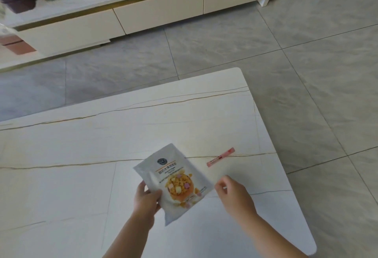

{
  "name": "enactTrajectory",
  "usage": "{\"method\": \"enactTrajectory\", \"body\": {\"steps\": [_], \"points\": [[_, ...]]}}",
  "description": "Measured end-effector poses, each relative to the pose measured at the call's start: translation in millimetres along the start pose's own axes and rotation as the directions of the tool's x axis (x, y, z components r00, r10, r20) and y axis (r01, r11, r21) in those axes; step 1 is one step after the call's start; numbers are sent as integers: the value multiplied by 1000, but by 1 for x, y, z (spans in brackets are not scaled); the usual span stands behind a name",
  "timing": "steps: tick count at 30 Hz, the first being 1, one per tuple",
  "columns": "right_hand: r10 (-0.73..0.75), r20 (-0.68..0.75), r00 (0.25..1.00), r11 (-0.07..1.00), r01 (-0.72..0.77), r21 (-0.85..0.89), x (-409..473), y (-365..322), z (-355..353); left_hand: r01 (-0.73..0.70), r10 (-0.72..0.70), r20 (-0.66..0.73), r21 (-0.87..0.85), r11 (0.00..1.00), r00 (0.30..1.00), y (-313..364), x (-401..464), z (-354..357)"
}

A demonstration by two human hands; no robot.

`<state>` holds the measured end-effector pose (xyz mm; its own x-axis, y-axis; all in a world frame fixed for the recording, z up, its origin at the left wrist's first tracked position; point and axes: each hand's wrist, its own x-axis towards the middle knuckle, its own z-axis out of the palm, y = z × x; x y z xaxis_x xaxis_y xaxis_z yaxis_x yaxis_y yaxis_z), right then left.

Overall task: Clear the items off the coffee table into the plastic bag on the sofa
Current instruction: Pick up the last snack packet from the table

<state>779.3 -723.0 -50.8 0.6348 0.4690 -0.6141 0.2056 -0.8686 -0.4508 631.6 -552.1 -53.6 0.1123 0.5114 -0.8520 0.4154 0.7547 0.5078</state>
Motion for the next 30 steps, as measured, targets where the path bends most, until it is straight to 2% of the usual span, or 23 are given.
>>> {"method": "enactTrajectory", "body": {"steps": [4, 7, 10, 13, 17, 19, 20, 22, 24, 28, 30], "points": [[-42, -72, 996, 988, 31, -149, 35, 13, -3, -65, 74, -35, 197, 978, 997, -7, 18, -12], [-122, -72, 990, 951, 96, -295, 73, 21, -3, -70, 80, -36, 217, 974, 996, -13, 33, -3], [-158, -33, 987, 869, 122, -480, 105, 20, 5, -47, 68, -66, 271, 961, 996, -21, 51, 5], [-107, -41, 993, 802, 62, -595, 124, 20, 19, -22, 43, -61, 305, 952, 997, -27, 66, 8], [-165, -193, 967, 768, 3, -641, 120, 29, 38, -8, 13, -17, 276, 961, 1000, -28, 75, 8], [-147, -193, 970, 800, 2, -600, 110, 31, 39, -4, -4, 37, 212, 977, 999, -26, 73, 8], [-98, -190, 977, 860, -13, -510, 104, 30, 38, 7, -20, 76, 176, 984, 997, -24, 71, 8], [75, -116, 990, 985, -91, -144, 87, 28, 35, 23, -46, 148, 154, 988, 988, -22, 62, 11], [125, -46, 991, 979, -115, 170, 67, 26, 28, 11, -47, 203, 176, 984, 978, -20, 48, 17], [101, -45, 994, 923, -77, 378, 9, 17, -8, -12, -50, 275, 219, 976, 960, -7, 4, 27], [118, -54, 992, 913, -87, 399, -25, 11, -31, -21, -55, 310, 237, 971, 949, 0, -23, 30]]}}
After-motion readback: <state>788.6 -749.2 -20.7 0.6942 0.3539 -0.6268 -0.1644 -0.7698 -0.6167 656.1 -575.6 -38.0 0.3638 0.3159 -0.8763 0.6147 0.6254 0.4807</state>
